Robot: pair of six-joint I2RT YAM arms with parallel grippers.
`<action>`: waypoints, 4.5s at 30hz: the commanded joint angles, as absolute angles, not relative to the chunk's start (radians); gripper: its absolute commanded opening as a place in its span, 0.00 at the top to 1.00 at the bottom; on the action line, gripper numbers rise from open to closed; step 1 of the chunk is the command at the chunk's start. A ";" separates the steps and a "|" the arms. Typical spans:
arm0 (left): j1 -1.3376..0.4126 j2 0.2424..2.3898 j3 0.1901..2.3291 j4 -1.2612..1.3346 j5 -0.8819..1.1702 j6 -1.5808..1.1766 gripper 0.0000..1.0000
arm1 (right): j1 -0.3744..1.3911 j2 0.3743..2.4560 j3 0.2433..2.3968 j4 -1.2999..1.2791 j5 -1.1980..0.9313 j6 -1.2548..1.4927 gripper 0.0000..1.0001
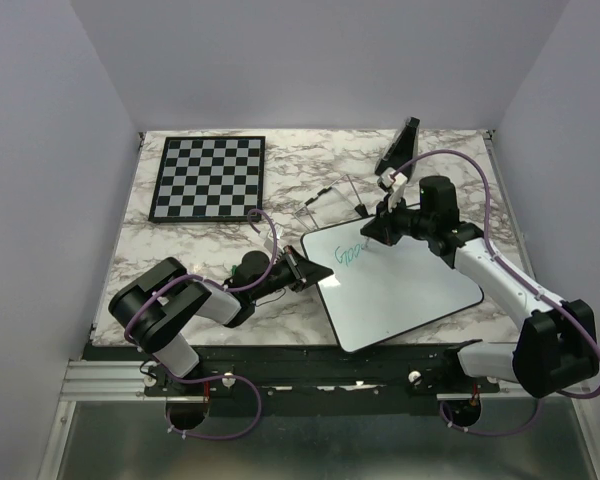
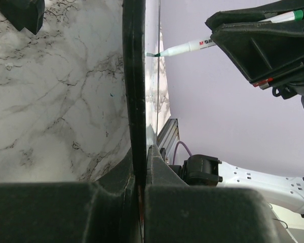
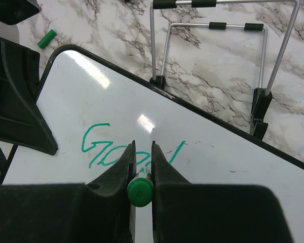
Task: Write a sentence on the whiteboard
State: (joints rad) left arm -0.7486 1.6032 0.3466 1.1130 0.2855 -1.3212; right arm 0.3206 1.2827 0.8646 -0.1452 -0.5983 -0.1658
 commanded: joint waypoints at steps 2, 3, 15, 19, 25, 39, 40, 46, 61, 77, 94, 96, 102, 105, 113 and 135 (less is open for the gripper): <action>-0.762 1.601 0.354 1.152 0.330 -1.244 1.00 | 0.321 1.255 0.848 -0.239 -0.609 -0.224 0.99; -0.762 1.601 0.354 1.152 0.328 -1.244 1.00 | 0.321 1.246 0.847 -0.242 -0.603 -0.227 1.00; -0.764 1.594 0.354 1.144 0.330 -1.239 1.00 | 0.314 1.249 0.864 -0.213 -0.522 -0.206 0.99; -0.764 1.595 0.353 1.144 0.330 -1.239 1.00 | 0.311 1.262 0.877 -0.184 -0.515 -0.189 0.99; -0.764 1.598 0.354 1.149 0.331 -1.239 1.00 | 0.310 1.285 0.899 -0.153 -0.508 -0.172 0.99; -0.762 1.600 0.348 1.161 0.331 -1.241 1.00 | 0.310 1.236 0.847 -0.216 -0.518 -0.215 1.00; -0.764 1.600 0.348 1.163 0.328 -1.243 1.00 | 0.310 1.235 0.844 -0.222 -0.522 -0.216 0.99; -0.764 1.601 0.345 1.166 0.328 -1.243 1.00 | 0.308 1.216 0.828 -0.247 -0.512 -0.229 0.99; -0.762 1.597 0.351 1.152 0.334 -1.230 1.00 | 0.245 1.111 0.900 -0.250 -0.616 -0.198 1.00; -0.764 1.578 0.354 1.123 0.339 -1.204 1.00 | 0.140 1.037 0.824 -0.218 -0.821 -0.210 0.99; -0.762 1.563 0.339 1.124 0.334 -1.193 1.00 | 0.092 1.065 0.804 -0.199 -0.857 -0.224 0.99; -0.764 1.560 0.337 1.126 0.336 -1.192 1.00 | 0.092 1.065 0.802 -0.198 -0.859 -0.224 0.99; -0.764 1.562 0.336 1.132 0.334 -1.193 1.00 | 0.089 1.066 0.799 -0.192 -0.865 -0.229 1.00; -0.764 1.562 0.334 1.137 0.336 -1.192 1.00 | 0.087 1.069 0.799 -0.186 -0.867 -0.229 0.99; -0.765 1.559 0.341 1.131 0.345 -1.190 1.00 | 0.087 1.127 0.831 -0.172 -0.853 -0.294 0.99; -0.773 1.563 0.348 1.131 0.341 -1.190 1.00 | 0.086 1.238 0.819 -0.029 -0.828 -0.298 0.99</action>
State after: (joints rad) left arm -0.7563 1.5803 0.3458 1.1156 0.2966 -1.2644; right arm 0.0914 1.2114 0.8124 -0.0696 -0.8528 -0.3061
